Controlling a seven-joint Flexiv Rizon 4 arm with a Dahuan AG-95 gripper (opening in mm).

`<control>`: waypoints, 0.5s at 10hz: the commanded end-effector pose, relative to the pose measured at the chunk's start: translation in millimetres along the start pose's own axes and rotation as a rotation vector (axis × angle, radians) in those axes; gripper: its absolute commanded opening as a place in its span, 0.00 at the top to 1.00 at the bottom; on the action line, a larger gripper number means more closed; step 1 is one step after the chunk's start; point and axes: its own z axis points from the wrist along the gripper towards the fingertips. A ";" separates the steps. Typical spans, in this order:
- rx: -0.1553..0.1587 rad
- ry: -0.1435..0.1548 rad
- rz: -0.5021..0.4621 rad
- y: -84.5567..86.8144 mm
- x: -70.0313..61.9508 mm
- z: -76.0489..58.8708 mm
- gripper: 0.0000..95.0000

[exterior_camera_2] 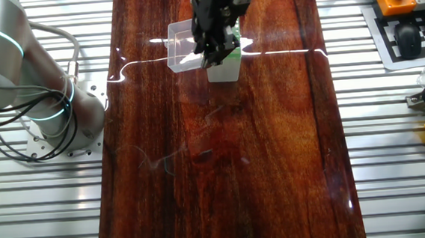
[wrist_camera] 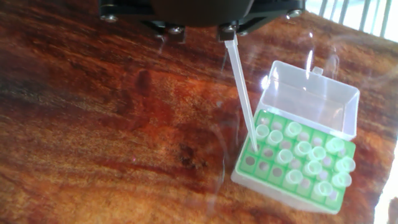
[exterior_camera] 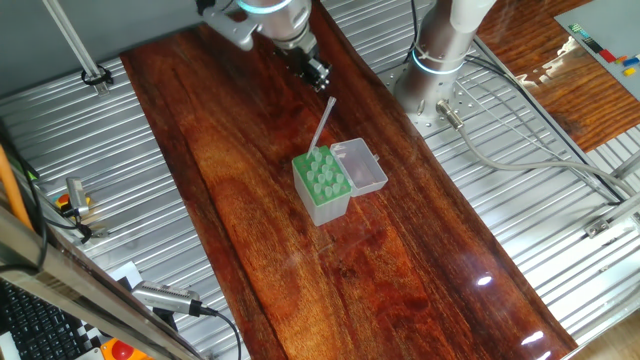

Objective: Insert a large pipette tip into the holder for large pipette tips

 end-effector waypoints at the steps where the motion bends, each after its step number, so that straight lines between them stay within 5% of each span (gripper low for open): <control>1: 0.000 0.004 0.010 0.2 -2.5 -0.5 0.60; 5: -0.014 -0.005 0.021 0.1 -1.8 -3.2 0.60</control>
